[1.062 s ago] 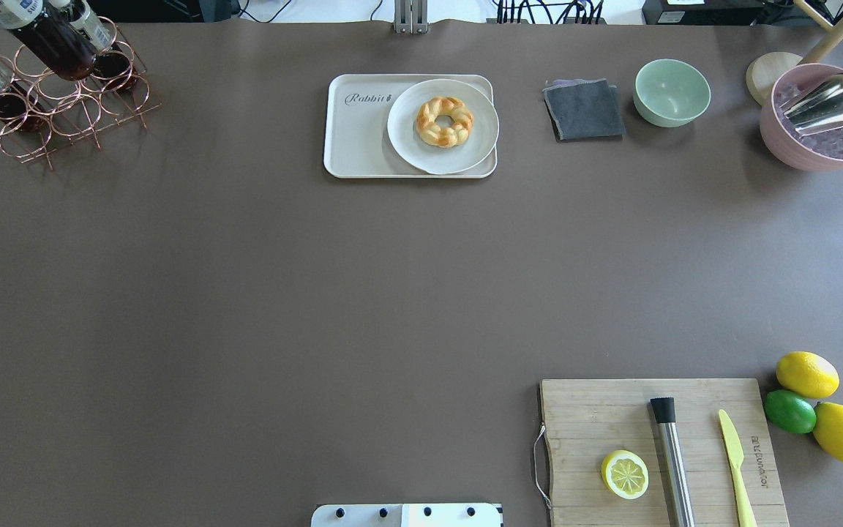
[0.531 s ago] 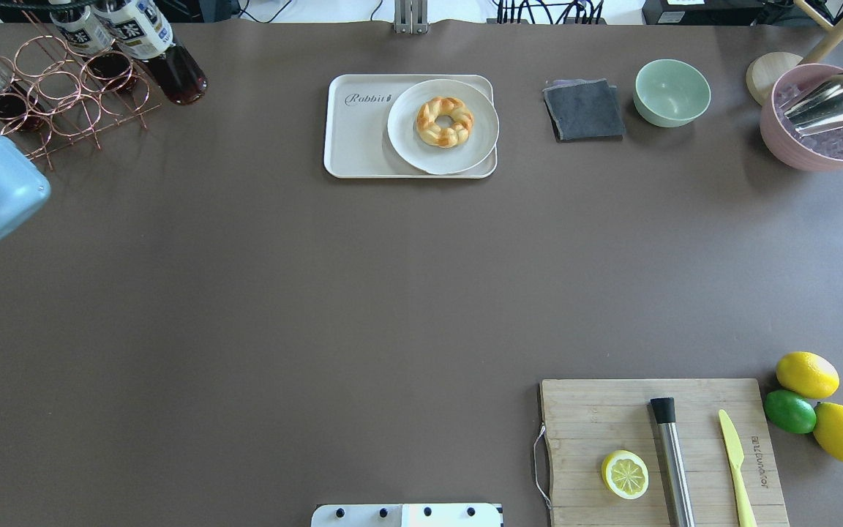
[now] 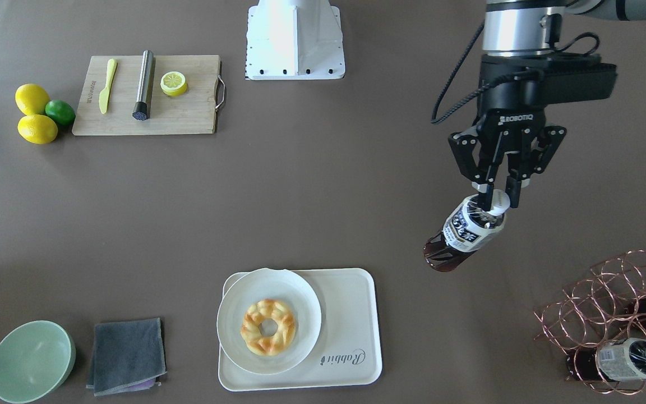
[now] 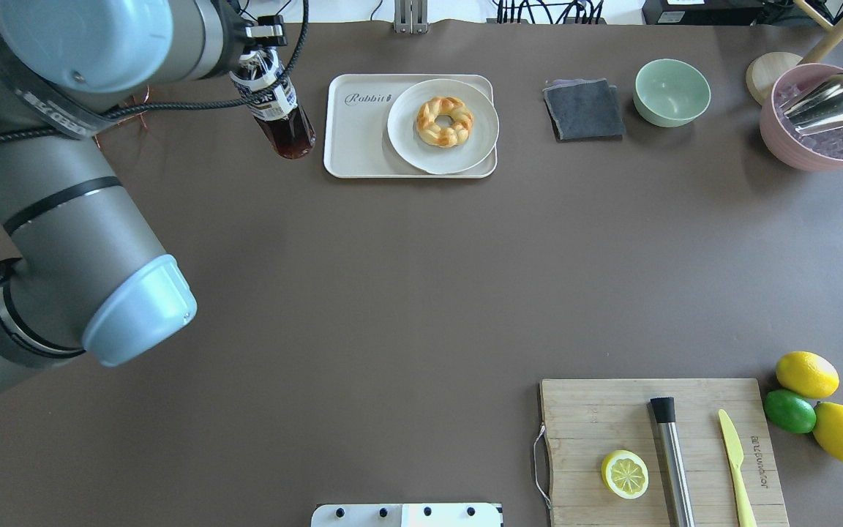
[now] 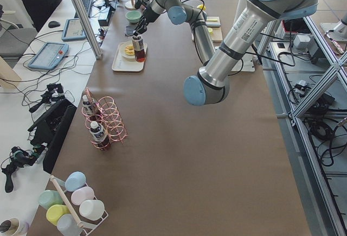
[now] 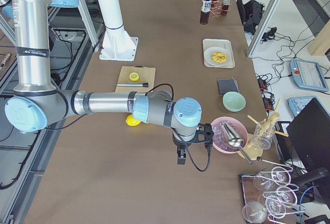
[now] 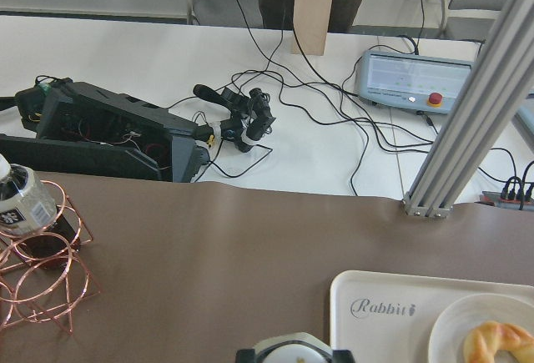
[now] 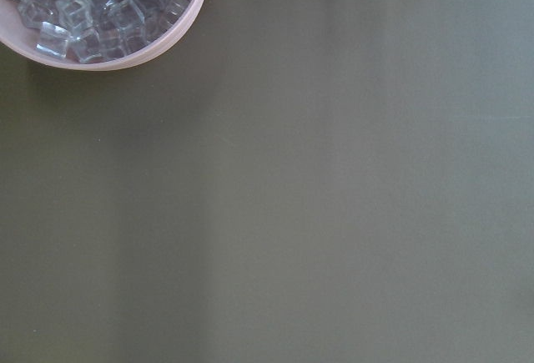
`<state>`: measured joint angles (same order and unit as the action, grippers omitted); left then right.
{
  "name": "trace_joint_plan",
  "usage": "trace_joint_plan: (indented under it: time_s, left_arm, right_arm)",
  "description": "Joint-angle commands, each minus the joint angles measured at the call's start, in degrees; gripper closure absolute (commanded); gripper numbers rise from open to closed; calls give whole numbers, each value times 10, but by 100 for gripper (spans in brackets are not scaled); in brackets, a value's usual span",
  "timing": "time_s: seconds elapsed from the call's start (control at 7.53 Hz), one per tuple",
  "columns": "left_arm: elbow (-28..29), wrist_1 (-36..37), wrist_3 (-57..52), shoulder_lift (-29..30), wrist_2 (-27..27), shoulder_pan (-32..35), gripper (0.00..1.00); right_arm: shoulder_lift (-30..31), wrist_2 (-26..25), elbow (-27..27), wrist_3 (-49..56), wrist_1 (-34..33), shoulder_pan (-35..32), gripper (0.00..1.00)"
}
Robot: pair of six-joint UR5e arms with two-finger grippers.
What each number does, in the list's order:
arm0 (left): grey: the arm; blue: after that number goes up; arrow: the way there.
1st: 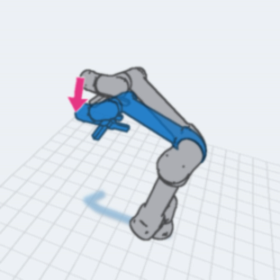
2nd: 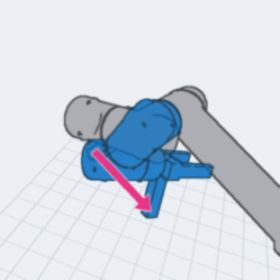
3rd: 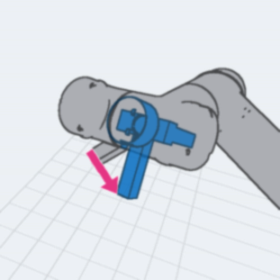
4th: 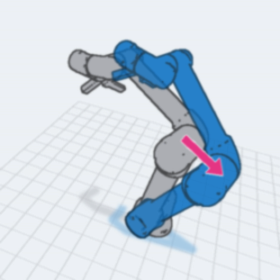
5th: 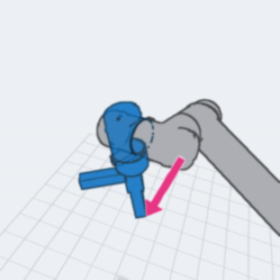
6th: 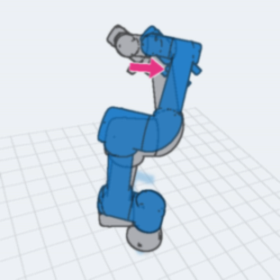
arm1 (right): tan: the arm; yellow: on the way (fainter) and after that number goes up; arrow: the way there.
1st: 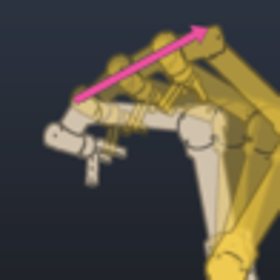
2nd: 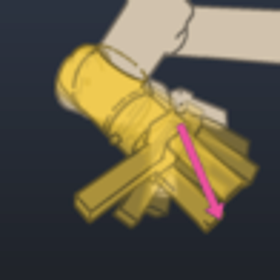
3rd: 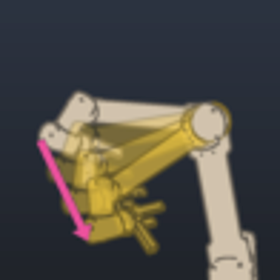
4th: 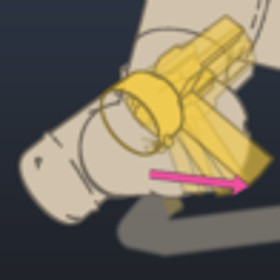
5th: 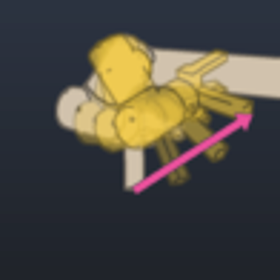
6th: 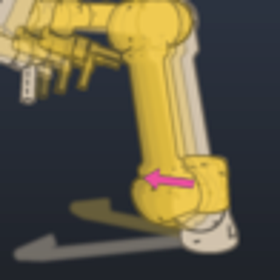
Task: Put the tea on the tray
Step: 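Carry the tea bottle with the left gripper toward the table center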
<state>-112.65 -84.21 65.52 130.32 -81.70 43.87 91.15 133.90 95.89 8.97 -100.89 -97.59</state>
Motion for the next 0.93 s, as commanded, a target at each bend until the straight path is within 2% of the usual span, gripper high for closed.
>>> trace_joint_plan:
  time_s: [0.0,0.27,0.4,0.53,0.8]
  left_arm:
    - [2,21,46,35,49,-88,100]
    - [12,71,73,86,112,-156,100]
    - [12,86,90,97,127,-176,100]
    - [14,91,103,101,141,-193,100]
    - [42,92,107,121,180,-228,100]
  right_arm:
    - [-2,-3,-9,-3,39,10,0]
    - [0,-4,-8,-2,40,11,0]
    - [-3,0,-7,-7,45,11,0]
    - [-29,-4,-5,-6,46,16,0]
    - [-36,0,-10,-9,47,46,0]
